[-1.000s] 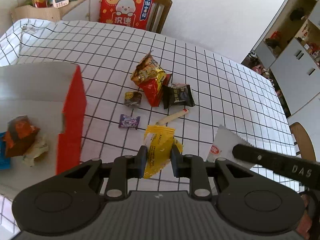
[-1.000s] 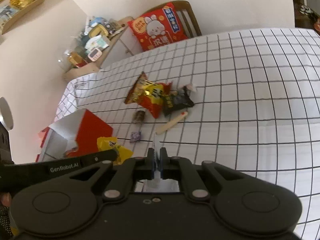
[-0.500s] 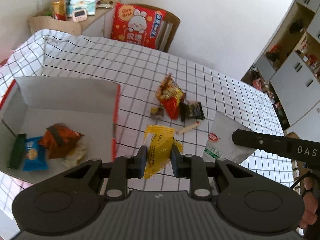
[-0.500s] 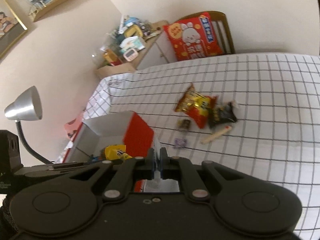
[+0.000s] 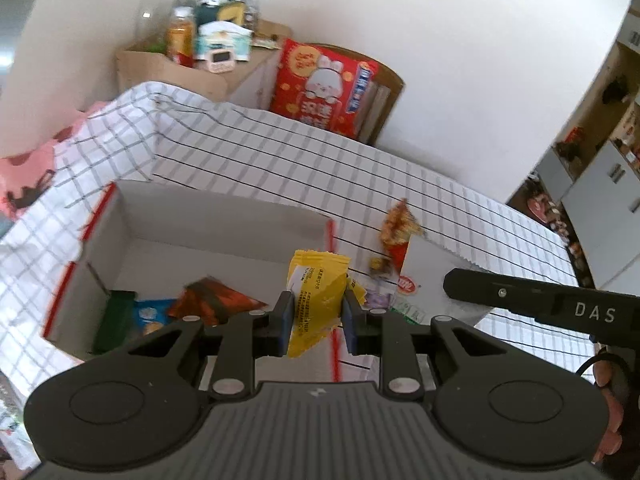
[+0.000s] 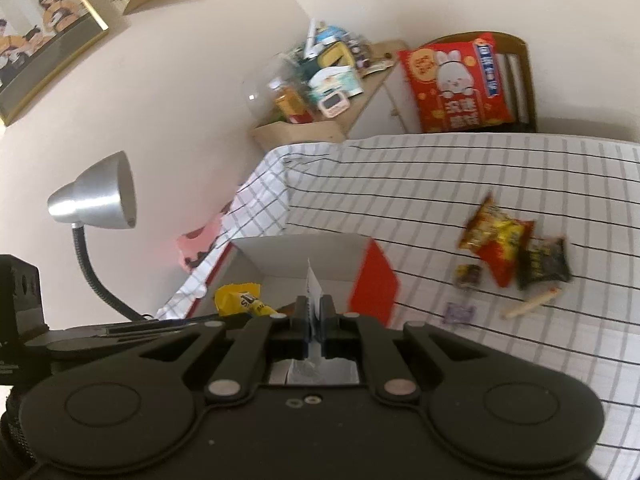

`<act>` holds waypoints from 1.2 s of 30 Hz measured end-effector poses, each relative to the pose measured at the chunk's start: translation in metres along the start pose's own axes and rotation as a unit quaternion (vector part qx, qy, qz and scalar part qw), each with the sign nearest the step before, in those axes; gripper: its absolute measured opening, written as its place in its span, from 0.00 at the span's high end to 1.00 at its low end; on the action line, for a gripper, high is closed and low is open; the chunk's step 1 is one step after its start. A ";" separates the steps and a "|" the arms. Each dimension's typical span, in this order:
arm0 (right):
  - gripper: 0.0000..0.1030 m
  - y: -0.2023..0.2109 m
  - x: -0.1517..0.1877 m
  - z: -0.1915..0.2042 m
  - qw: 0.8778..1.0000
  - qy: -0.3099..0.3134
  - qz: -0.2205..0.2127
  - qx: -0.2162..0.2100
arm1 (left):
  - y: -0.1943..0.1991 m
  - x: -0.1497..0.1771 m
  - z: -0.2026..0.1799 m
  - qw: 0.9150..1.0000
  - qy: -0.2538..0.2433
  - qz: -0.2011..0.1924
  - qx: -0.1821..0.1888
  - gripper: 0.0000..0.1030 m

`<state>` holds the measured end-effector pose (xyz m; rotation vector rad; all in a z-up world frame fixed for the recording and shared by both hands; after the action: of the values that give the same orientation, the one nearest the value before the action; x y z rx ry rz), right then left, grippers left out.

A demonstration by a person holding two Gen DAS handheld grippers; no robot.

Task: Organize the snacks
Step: 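Carry the yellow packet and white packet over the box, then lower both packets into the box and open both grippers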

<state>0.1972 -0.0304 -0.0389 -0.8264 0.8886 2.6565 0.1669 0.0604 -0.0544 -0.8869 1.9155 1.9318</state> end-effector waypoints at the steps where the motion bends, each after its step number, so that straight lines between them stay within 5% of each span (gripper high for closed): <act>1: 0.96 -0.007 0.000 0.005 1.000 0.002 0.003 -0.002 | 0.000 -0.001 0.006 1.000 0.002 0.000 -0.005 0.76; 18: 0.96 -0.118 0.012 0.018 0.998 0.017 0.058 0.018 | -0.044 0.003 0.109 0.995 0.029 0.029 -0.093 0.76; 36: 0.95 -0.161 0.048 -0.006 0.991 0.027 0.111 0.070 | -0.121 0.031 0.140 0.986 0.031 0.097 -0.133 0.76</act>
<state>0.2204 0.0951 -0.1483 -0.8121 1.2311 2.7266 0.1829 0.1993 -0.1789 -0.8655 1.8682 2.3427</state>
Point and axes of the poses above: each gripper's, at about its wrist camera, not at the fingertips, and y roughly against the way its jaws point, z to its left, x to its underside, the point moved 10 cm from there along -y, roughly the way its jaws point, and after that the axes turned 11 degrees about -x, right-handed, at the moved point
